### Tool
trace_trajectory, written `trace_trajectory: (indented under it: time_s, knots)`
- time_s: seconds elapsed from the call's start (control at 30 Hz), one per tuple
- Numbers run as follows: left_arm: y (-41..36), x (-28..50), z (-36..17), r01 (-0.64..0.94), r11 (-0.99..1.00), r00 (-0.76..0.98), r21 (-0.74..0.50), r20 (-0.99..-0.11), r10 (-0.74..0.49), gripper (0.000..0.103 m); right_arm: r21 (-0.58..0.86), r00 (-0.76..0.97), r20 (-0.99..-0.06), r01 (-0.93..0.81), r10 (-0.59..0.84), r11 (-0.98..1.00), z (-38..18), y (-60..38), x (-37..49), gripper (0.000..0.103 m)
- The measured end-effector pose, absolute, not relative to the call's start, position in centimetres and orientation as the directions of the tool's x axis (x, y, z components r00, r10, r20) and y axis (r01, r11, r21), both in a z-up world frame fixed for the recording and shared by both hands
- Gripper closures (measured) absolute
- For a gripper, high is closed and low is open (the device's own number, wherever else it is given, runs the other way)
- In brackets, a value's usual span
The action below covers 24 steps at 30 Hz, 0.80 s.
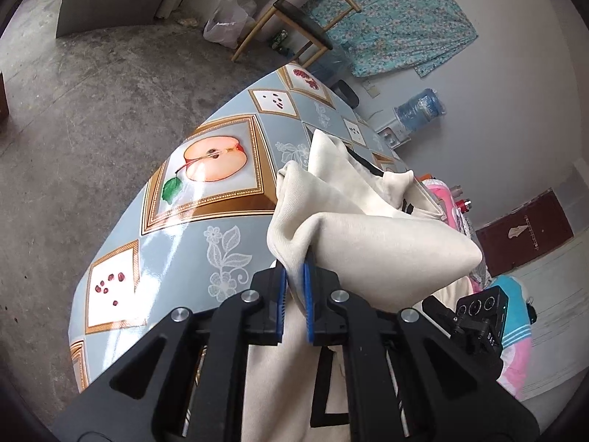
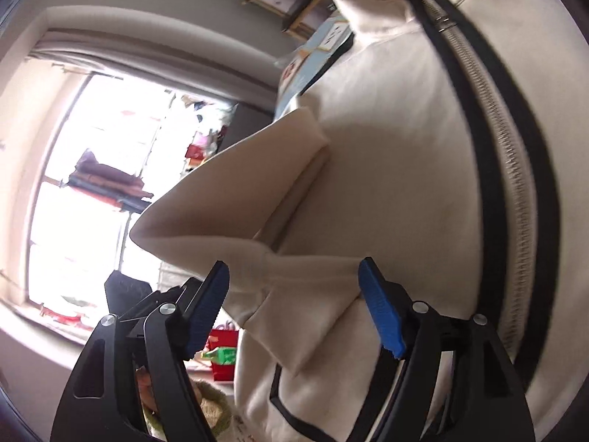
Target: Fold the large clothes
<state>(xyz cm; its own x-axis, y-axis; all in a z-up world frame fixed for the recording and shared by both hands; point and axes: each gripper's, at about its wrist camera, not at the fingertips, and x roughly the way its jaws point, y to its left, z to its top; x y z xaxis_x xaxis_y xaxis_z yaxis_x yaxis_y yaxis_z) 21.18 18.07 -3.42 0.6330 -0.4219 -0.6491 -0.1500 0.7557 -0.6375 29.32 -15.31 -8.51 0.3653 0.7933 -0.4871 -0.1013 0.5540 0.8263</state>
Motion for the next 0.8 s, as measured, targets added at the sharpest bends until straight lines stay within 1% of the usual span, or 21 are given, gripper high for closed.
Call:
trace_trajectory:
  time_s: [0.1,0.17,0.27,0.37,0.47,0.6,0.73,0.8]
  knots:
    - [17.7,20.5,-2.7,-0.131,0.793,0.643,-0.595,-0.660,-0.389,0.094,0.820,0.372,-0.490,-0.109,0.788,0.562,-8.7,-14.9,30.1,0.032]
    - [17.7,20.4,-2.9,-0.154,0.807,0.634,-0.570,-0.684,-0.362,0.093,0.813,0.387,-0.489,-0.124,0.782,0.569,-8.6,-14.7,30.7,0.032]
    - [18.2,20.0,-3.5,-0.205,0.819,0.626,-0.536,-0.715,-0.311,0.090,0.800,0.406,-0.488,-0.147,0.773,0.582,-8.5,-14.4,31.6,0.032]
    - [18.4,18.5,-3.3,-0.246,0.829,0.633,-0.503,-0.731,-0.255,0.090,0.779,0.423,-0.498,-0.165,0.757,0.605,-8.7,-13.7,33.2,0.032]
    - [18.3,16.4,-2.3,-0.259,0.858,0.651,-0.445,-0.736,-0.185,0.090,0.759,0.389,-0.514,-0.209,0.764,0.617,-8.6,-12.6,33.8,0.032]
    - [16.7,13.5,-1.1,-0.192,0.913,0.657,-0.361,-0.738,-0.154,0.089,0.747,0.287,-0.530,-0.288,0.798,0.600,-8.5,-11.6,32.5,0.032]
    - [13.0,12.5,-2.0,-0.085,0.959,0.586,-0.269,-0.792,-0.171,0.089,0.730,0.240,-0.533,-0.355,0.811,0.584,-8.4,-11.7,30.9,0.032]
    - [11.6,12.7,-2.9,-0.065,0.963,0.554,-0.262,-0.812,-0.184,0.089,0.717,0.243,-0.545,-0.361,0.803,0.596,-8.3,-11.6,30.7,0.032]
